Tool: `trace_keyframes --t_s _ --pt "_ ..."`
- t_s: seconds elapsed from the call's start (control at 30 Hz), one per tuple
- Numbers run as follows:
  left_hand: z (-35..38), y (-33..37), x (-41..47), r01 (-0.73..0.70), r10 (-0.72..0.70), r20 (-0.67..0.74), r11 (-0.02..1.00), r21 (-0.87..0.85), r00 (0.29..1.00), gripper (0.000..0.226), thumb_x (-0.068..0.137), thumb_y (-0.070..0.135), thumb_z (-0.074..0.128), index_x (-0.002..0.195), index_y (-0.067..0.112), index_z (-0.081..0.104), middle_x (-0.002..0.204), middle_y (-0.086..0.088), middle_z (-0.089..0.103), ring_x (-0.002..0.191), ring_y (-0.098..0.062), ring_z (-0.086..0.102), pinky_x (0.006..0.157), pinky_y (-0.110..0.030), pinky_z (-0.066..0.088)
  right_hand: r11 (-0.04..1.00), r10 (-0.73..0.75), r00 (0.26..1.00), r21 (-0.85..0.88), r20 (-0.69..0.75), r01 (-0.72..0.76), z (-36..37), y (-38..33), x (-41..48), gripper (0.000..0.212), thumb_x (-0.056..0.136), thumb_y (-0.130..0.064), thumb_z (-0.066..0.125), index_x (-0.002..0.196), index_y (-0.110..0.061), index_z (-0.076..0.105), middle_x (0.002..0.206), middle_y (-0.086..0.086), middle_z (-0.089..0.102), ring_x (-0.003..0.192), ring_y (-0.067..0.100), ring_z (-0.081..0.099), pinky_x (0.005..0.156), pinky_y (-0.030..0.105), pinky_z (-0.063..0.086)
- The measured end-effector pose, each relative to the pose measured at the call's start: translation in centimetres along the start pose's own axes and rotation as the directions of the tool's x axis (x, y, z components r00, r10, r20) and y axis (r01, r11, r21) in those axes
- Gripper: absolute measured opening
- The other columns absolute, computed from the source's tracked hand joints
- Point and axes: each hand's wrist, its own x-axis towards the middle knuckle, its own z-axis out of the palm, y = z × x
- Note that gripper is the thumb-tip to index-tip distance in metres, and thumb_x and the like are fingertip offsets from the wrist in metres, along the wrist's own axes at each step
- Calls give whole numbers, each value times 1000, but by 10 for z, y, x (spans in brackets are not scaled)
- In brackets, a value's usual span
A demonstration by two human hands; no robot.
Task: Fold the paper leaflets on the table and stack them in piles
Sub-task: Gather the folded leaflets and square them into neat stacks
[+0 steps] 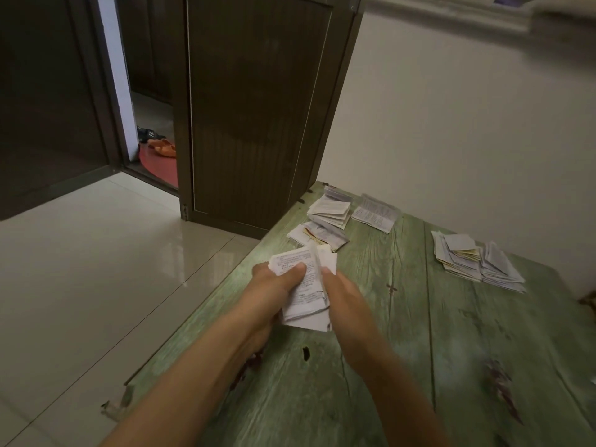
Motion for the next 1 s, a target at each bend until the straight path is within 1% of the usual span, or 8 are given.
trace_keyframes --t_s 0.07,0.23,0.5,0.6,0.7,0.77,0.9,1.0 --pt "1 -5 2 -23 23 -12 1000 -8 1000 41 90 15 60 126 5 45 104 -14 69 85 -24 70 58 -28 57 1000 -14 999 3 -31 14 -1 2 -1 21 100 -22 40 99 -21 61 86 0 71 68 5 69 55 16 51" --pt "8 -7 -8 -67 67 30 998 -18 997 16 93 8 53 106 10 61 98 -11 71 87 -24 69 70 -37 57 999 -33 978 23 -208 39 -14 7 1 7 90 -16 61 97 -16 60 90 4 71 74 13 71 59 25 57" --pt "1 -1 -5 -38 38 13 999 -4 999 14 92 6 53 103 7 62 93 -10 72 78 -21 69 64 -33 56 994 -42 975 86 -218 62 -13 6 -2 25 100 -25 40 93 -15 62 87 6 71 73 17 68 62 28 56" --pt "-1 2 -6 -54 55 13 999 -5 998 13 93 6 51 100 9 62 91 -10 72 78 -21 68 66 -34 56 986 -18 946 148 -324 70 -15 4 -1 25 100 -22 40 88 -12 60 74 7 63 57 13 59 47 20 47" --pt "-6 6 -8 -77 77 -20 997 -17 997 12 94 6 50 100 8 60 86 -8 70 70 -17 67 52 -26 57 968 8 887 224 -461 108 -26 -3 -1 20 99 -19 44 82 -14 54 70 3 52 50 9 47 42 17 37" --pt "-7 3 -7 -109 110 -23 994 25 994 14 94 8 50 104 7 60 88 -8 71 72 -17 68 53 -26 56 972 -23 874 194 -486 133 -27 -4 -2 18 97 -21 47 80 -15 51 76 2 52 60 11 49 46 17 38" --pt "6 -6 -10 -157 159 -25 985 65 987 17 95 9 48 106 8 61 87 -5 73 76 -18 68 67 -33 54 985 -132 934 62 -333 161 1 5 -4 10 95 -21 51 89 -14 55 109 8 55 91 20 60 65 23 52" --pt "18 -14 -13 -157 159 -56 987 27 986 22 99 24 41 100 15 61 82 -1 73 75 -16 69 73 -35 55 971 -234 906 -138 -354 197 18 17 -7 3 95 -22 51 91 -22 49 111 4 53 92 8 56 67 11 47"
